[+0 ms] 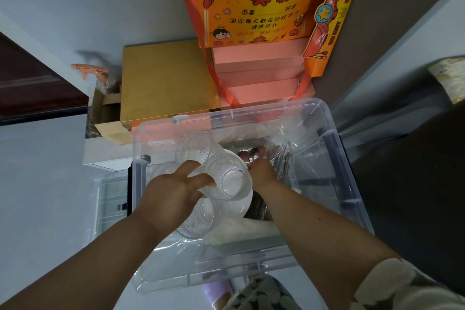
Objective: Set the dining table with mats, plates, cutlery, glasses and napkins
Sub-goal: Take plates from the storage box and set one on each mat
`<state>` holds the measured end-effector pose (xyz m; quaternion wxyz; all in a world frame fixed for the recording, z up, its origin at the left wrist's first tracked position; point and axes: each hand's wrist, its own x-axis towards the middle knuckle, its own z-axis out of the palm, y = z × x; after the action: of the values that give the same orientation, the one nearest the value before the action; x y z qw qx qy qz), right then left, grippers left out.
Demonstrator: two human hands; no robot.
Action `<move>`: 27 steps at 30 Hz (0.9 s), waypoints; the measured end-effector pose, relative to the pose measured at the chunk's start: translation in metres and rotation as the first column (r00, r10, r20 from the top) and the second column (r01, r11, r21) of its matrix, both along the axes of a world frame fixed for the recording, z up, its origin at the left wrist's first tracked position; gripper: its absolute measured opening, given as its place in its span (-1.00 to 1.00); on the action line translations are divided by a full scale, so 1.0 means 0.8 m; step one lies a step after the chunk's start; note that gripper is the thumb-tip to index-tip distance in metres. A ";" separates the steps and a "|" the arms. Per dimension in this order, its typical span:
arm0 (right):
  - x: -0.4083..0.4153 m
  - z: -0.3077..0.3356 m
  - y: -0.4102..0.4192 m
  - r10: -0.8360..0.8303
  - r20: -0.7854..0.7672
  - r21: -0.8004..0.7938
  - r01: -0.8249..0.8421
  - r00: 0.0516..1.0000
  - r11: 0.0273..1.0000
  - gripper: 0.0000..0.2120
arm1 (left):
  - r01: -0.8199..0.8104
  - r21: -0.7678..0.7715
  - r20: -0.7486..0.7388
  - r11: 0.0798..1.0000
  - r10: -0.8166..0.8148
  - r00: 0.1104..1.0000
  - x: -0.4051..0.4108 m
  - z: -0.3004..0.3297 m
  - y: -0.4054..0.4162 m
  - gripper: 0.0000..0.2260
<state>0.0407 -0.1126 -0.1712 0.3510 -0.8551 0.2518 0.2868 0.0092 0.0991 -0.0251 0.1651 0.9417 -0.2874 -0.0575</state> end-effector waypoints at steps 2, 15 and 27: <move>-0.001 -0.004 0.002 0.006 -0.051 0.008 -0.006 0.999 1.000 -0.74 | 0.002 0.001 0.001 1.000 -0.002 1.000 0.000 0.002 0.001 -0.59; 0.019 0.000 0.002 -0.057 -0.281 0.224 0.123 0.958 0.967 -0.55 | 0.034 -0.016 0.015 0.999 -0.034 0.999 -0.002 0.005 0.004 -0.59; 0.013 0.015 0.000 -0.032 -0.346 0.434 0.190 0.938 0.881 -0.23 | 0.003 -0.056 0.005 0.998 -0.003 1.000 0.003 0.007 0.004 -0.60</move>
<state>0.0511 -0.1127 -0.1596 0.5128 -0.6710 0.2809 0.4560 0.0116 0.1021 -0.0192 0.1908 0.9364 -0.2908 -0.0473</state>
